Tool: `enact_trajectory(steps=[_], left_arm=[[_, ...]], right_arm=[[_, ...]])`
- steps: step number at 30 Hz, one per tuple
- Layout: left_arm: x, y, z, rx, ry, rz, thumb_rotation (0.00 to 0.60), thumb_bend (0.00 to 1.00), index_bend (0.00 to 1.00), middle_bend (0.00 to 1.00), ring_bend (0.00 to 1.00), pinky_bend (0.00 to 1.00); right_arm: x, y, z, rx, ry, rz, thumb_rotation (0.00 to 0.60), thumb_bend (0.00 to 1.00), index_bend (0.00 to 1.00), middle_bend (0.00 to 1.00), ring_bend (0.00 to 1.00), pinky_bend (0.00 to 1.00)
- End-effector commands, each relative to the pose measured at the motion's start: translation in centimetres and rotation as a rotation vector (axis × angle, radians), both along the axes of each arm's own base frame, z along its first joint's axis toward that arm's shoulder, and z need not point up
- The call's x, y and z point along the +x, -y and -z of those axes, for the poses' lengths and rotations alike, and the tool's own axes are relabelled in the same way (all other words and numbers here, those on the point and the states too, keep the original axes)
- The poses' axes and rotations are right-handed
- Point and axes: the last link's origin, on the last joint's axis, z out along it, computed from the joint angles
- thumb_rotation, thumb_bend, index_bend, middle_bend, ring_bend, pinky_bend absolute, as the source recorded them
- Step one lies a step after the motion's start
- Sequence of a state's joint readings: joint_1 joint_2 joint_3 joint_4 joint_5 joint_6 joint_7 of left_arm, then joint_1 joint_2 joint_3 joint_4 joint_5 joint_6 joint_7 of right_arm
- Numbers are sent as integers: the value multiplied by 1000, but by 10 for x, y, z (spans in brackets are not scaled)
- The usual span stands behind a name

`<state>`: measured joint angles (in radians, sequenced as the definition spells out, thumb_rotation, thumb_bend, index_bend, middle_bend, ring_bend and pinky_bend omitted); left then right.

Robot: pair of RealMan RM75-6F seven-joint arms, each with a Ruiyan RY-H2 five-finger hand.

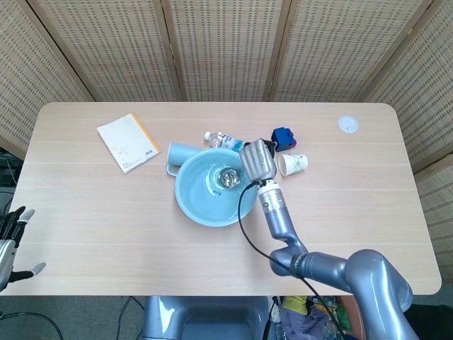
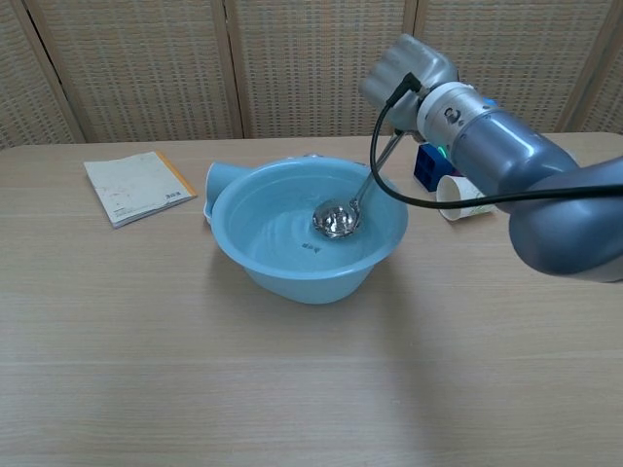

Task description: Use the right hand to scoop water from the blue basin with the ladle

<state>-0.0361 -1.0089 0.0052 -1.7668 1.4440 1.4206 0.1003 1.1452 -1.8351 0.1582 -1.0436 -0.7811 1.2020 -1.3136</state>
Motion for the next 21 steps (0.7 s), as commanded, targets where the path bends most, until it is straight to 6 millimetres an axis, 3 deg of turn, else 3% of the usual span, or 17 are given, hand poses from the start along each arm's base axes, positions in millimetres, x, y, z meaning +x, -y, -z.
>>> enact_trajectory(steps=[1,12,21], left_arm=[[0,0,0,2,4,0,600,0,0,0,0,0],[0,0,-1,4,7,7,600,0,0,0,0,0],[-1,0,0,2,2,5,600,0,0,0,0,0]], right_arm=[[-1,-3,7,3,-79,-36,600,802,795,1000,966,1000],[-1,-24,31,48,-261,-125,600,808,799,1000,966,1000],[-3,-33,31,104,-180,-42,600,811,801,1000,966,1000]])
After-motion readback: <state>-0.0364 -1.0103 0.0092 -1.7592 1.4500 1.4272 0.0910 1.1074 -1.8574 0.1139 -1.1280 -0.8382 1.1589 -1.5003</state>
